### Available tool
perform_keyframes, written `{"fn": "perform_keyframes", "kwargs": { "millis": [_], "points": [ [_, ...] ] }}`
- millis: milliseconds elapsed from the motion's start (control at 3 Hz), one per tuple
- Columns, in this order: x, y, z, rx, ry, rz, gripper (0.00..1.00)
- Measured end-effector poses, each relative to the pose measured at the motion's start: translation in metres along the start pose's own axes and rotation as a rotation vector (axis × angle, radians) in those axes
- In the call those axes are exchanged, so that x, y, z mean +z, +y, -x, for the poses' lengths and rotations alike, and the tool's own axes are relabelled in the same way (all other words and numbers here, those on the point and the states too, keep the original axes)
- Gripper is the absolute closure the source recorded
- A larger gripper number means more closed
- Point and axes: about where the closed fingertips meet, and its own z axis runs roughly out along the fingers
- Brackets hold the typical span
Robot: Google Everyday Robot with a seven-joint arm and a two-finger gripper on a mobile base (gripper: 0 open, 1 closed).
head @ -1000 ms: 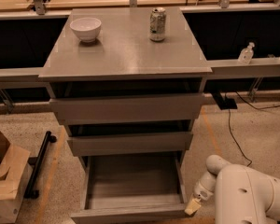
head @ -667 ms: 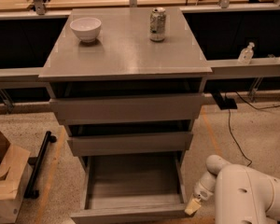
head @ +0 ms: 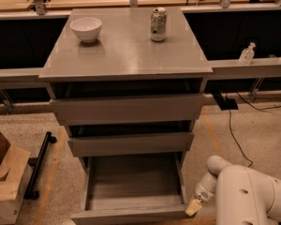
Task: Close bottom drawer
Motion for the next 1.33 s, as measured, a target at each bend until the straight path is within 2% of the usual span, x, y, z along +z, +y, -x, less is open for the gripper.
{"fn": "perform_keyframes", "kwargs": {
  "millis": [667, 1000, 1333],
  "points": [
    [0.0002, 0.0001, 0.0000, 0.000, 0.000, 0.000, 0.61],
    [0.0003, 0.0001, -0.0001, 0.000, 0.000, 0.001, 0.36],
    [0.0037, 0.0013, -0.0007, 0.001, 0.001, 0.006, 0.05]
  ]
}}
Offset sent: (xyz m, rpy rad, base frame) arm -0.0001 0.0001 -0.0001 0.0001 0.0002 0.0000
